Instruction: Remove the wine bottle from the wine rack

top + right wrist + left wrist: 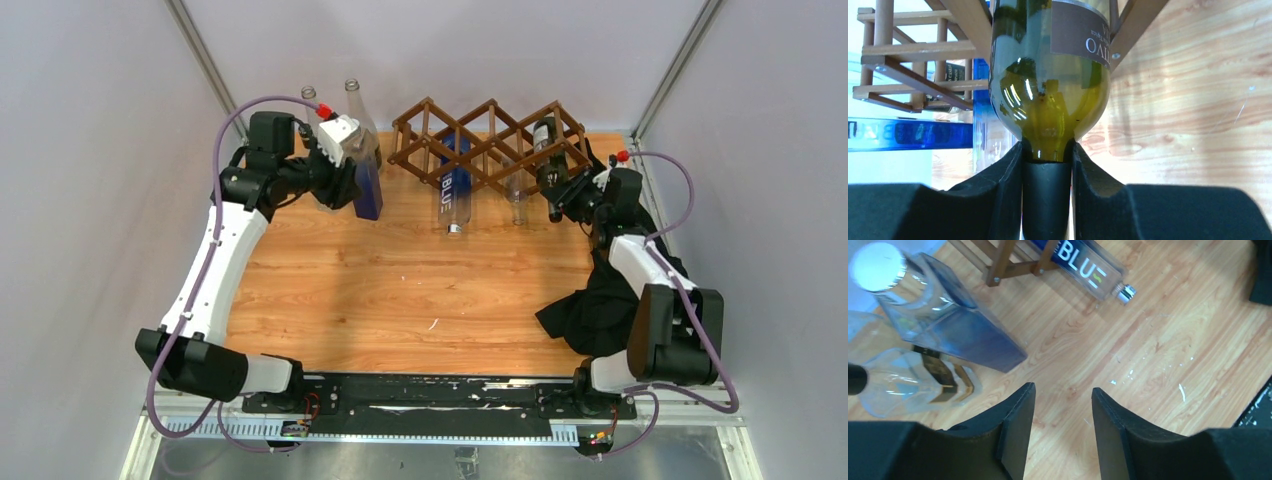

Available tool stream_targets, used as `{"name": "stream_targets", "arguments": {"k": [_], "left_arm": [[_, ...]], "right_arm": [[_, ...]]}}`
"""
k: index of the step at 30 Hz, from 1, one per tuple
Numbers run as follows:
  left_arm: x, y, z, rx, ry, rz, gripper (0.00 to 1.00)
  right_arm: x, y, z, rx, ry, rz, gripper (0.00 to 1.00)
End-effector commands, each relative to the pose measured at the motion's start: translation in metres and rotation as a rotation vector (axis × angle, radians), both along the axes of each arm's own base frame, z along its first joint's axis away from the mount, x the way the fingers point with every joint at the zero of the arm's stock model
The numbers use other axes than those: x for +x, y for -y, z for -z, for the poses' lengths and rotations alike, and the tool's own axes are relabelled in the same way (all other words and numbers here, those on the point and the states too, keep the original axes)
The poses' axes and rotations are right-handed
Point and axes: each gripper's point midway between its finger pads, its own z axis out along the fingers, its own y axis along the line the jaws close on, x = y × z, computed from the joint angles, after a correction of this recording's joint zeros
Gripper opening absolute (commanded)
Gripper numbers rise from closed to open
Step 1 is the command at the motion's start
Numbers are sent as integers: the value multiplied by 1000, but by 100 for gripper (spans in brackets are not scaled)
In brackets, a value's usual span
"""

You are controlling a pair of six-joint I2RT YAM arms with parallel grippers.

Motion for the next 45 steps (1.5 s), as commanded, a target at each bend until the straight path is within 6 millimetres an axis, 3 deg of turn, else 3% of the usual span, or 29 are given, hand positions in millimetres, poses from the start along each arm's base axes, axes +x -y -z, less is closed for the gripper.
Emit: {"name": "stream_targets", "arguments": {"k": [1, 4, 11, 13, 24, 33, 41, 45], "left_arm": [[-16, 14, 11, 11, -20, 63, 50], [-20, 22, 18, 24, -32, 85, 49], [-21, 28, 13, 12, -29, 98, 49], [-22, 27, 12, 15, -21, 101, 49], [-21, 25, 9, 26, -2, 97, 50], [-19, 26, 1, 18, 13, 97, 50], [-21, 26, -4, 18, 32, 101, 50], [-20, 26, -3, 22, 30, 102, 50]], "right_arm": [[-16, -10, -29, 36, 103, -47, 0], [-27, -12, -28, 41, 106, -56, 0], [-19, -19, -28, 66, 108, -99, 35], [-12, -23, -28, 93, 111, -125, 40], [4, -33, -33, 159, 113, -180, 54], [6, -39, -15, 193, 67, -176, 63], [10, -42, -8, 202, 39, -153, 63], [6, -41, -15, 198, 60, -149, 38]]}}
